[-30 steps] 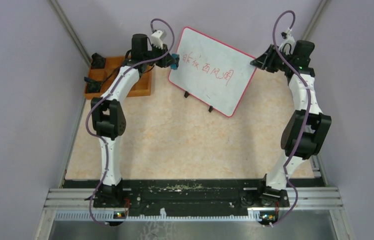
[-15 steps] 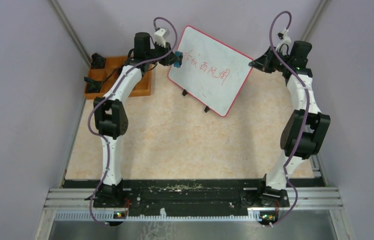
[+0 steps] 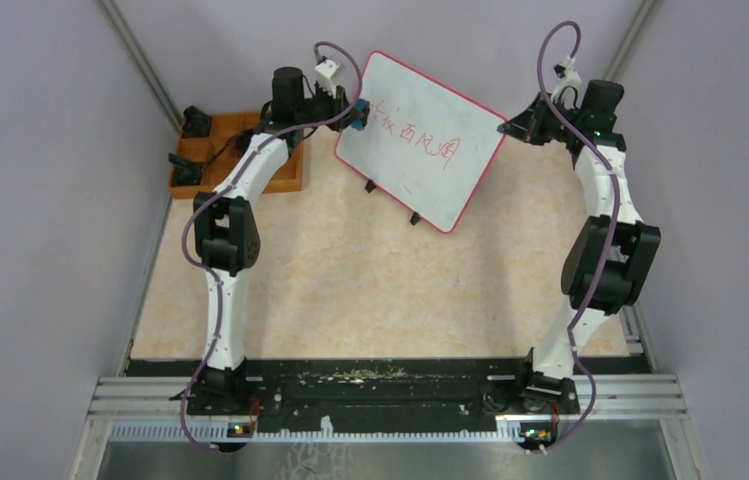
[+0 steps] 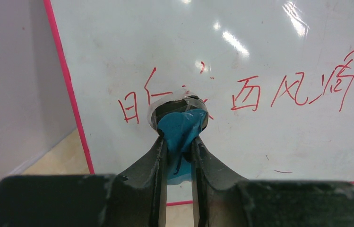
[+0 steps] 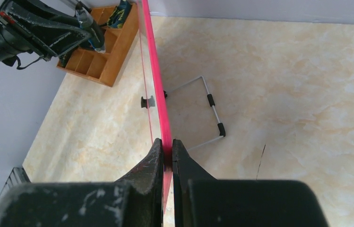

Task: Erase the whiteboard

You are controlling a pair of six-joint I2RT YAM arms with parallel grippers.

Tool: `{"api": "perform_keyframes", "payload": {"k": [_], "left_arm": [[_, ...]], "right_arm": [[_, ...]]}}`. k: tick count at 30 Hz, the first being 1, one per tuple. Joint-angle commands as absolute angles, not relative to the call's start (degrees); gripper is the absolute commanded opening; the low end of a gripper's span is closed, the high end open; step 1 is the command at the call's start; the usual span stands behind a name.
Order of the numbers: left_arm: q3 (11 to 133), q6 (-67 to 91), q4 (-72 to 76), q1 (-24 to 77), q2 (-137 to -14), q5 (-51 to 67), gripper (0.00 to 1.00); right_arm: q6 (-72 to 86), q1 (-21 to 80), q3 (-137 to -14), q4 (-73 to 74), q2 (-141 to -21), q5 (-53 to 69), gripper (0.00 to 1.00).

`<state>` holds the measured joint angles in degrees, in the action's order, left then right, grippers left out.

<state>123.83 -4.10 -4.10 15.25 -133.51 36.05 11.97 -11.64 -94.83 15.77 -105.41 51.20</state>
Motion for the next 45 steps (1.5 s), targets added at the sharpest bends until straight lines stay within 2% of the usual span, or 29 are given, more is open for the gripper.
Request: {"api": "perform_keyframes", "payload": {"k": [1, 17, 33, 45], "left_arm": [[123.7, -9.4, 1.9, 16.0, -134.7, 37.5, 0.00], [128.3, -9.1, 9.1, 16.0, -141.7, 38.3, 0.00], [125.3, -8.2, 8.6, 15.8, -136.9, 38.9, 0.00], [128.3, -8.6, 7.9, 15.9, -138.5, 37.5, 0.00]], "right_arm": [[7.4, -11.2, -98.7, 19.6, -108.5, 51.7, 0.00], [-0.4, -14.6, -97.4, 23.3, -107.4, 58.6, 0.00], [-4.6, -17.3, -117.0, 37.3, -117.6, 67.5, 0.00], [-5.5, -17.2, -112.9, 35.7, -116.2, 68.6, 0.00]]}}
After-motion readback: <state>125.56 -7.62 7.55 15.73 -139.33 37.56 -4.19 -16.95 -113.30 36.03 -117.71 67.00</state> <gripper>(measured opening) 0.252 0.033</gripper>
